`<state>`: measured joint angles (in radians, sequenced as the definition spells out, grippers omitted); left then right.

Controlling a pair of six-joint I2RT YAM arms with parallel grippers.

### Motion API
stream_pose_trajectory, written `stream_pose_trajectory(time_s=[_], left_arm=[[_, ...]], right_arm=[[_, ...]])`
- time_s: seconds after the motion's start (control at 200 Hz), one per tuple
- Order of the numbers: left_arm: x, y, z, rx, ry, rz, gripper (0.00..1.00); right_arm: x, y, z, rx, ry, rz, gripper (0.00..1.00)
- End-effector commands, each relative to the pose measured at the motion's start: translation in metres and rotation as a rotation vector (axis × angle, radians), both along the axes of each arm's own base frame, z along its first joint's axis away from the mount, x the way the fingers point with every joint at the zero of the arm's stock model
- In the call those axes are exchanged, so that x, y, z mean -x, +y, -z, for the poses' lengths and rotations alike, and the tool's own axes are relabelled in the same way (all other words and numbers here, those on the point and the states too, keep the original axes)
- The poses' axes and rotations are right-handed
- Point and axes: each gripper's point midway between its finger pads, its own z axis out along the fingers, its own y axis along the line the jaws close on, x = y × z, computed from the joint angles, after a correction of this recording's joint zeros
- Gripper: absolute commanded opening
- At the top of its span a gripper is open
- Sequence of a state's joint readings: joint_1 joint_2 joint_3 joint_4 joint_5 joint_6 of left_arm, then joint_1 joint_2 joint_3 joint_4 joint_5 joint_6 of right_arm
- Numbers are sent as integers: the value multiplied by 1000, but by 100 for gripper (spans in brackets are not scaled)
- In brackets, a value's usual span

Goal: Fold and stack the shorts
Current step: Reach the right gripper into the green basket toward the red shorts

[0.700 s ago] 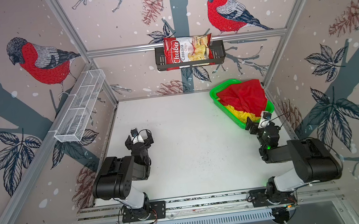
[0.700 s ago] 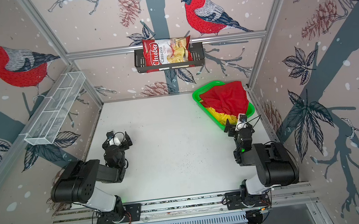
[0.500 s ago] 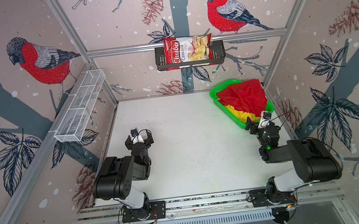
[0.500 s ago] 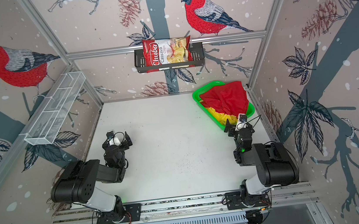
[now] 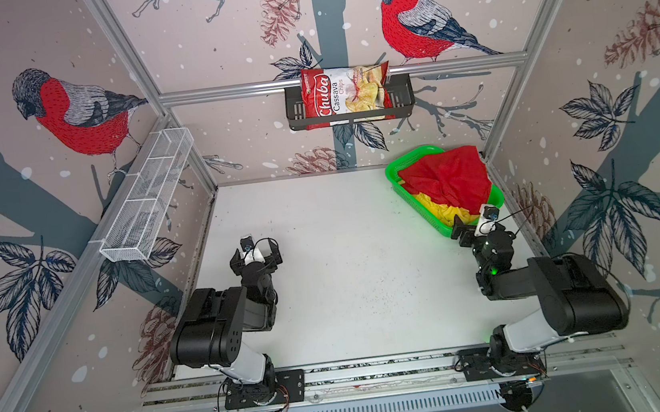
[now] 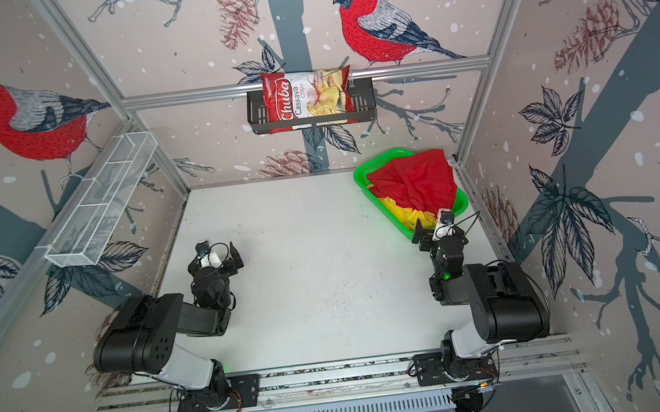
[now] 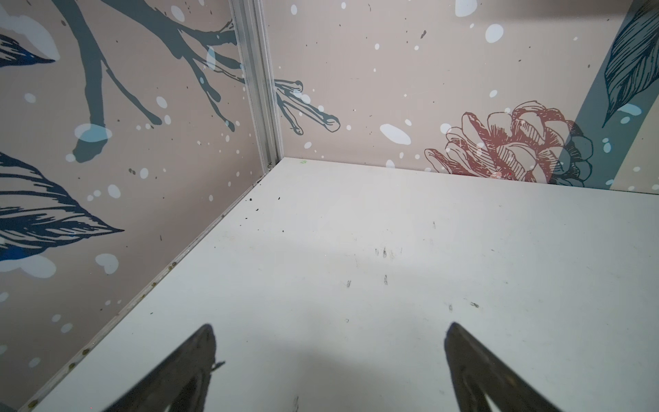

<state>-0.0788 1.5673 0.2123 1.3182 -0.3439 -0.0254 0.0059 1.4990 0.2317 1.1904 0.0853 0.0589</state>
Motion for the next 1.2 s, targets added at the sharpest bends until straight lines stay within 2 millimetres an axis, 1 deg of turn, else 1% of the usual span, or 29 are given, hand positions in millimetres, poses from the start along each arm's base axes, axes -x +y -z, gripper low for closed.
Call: stream_pose_trajectory(time_s=[0.0, 0.19, 0.28, 0.315, 0.39, 0.42, 0.45, 0.47, 0.49, 0.52, 0.53, 0.54, 0.625, 0.675, 0.725, 0.77, 0.845, 0.9, 0.961, 1.011, 1.031, 1.046, 1.056, 1.086, 1.116, 1.196], left_arm=[[-2, 1, -11, -4, -42, -9, 98], [0, 2, -12, -5, -47, -12, 98], [2, -4, -17, -19, -63, 19, 97], [5, -7, -23, -31, -76, 23, 97], [8, -13, -36, -53, -85, 39, 96], [8, -16, -43, -62, -93, 48, 96], [9, -19, -50, -74, -92, 59, 96], [9, -21, -56, -77, -97, 66, 96], [10, -23, -62, -69, -105, 72, 96], [10, -27, -71, -47, -123, 94, 95], [10, -29, -75, -39, -129, 105, 95], [11, -31, -79, -32, -137, 116, 95], [11, -51, -105, 49, -169, 231, 92], [11, -62, -114, 116, -171, 293, 90], [11, -70, -118, 157, -167, 331, 90], [9, -70, -118, 200, -156, 329, 89], [7, -74, -115, 236, -126, 346, 88], [6, -77, -112, 273, -111, 351, 88], [5, -80, -108, 300, -104, 365, 87], [5, -82, -105, 319, -101, 375, 87], [5, -83, -103, 324, -98, 380, 87], [5, -84, -102, 327, -97, 382, 87], [5, -84, -101, 330, -95, 383, 87], [5, -84, -99, 335, -92, 384, 87], [4, -85, -98, 336, -88, 384, 87], [1, -86, -96, 343, -77, 386, 87]], right_arm=[[-1, -2, -2, -8, -6, 13, 99], [-1, -2, -1, -8, -5, 12, 99], [-1, -2, -4, -15, -15, 9, 100], [0, -4, -7, -16, -22, 20, 100], [1, -7, -21, -23, -26, 33, 99], [0, -7, -24, -29, 6, 38, 99], [-2, -8, -34, -38, 22, 44, 100], [-2, -8, -34, -44, 49, 46, 99], [-1, -8, -43, -50, 54, 45, 100], [1, -7, -46, -58, 97, 44, 99], [1, -6, -49, -61, 103, 39, 99], [2, -6, -48, -63, 126, 39, 100], [14, 2, -62, -86, 236, 1, 100], [22, 8, -73, -112, 272, -19, 100], [28, 15, -88, -132, 272, -51, 100], [30, 26, -100, -135, 251, -86, 100], [29, 53, -113, -92, 239, -163, 100], [21, 71, -111, -54, 270, -204, 99], [8, 90, -101, -35, 329, -247, 100], [-6, 100, -90, -30, 384, -257, 99], [-10, 103, -87, -30, 403, -256, 99], [-15, 103, -79, -29, 432, -249, 99], [-18, 104, -79, -34, 439, -241, 99], [-27, 102, -70, -42, 480, -209, 99], [-35, 101, -65, -50, 509, -178, 99], [-49, 104, -44, -36, 589, -169, 99]])
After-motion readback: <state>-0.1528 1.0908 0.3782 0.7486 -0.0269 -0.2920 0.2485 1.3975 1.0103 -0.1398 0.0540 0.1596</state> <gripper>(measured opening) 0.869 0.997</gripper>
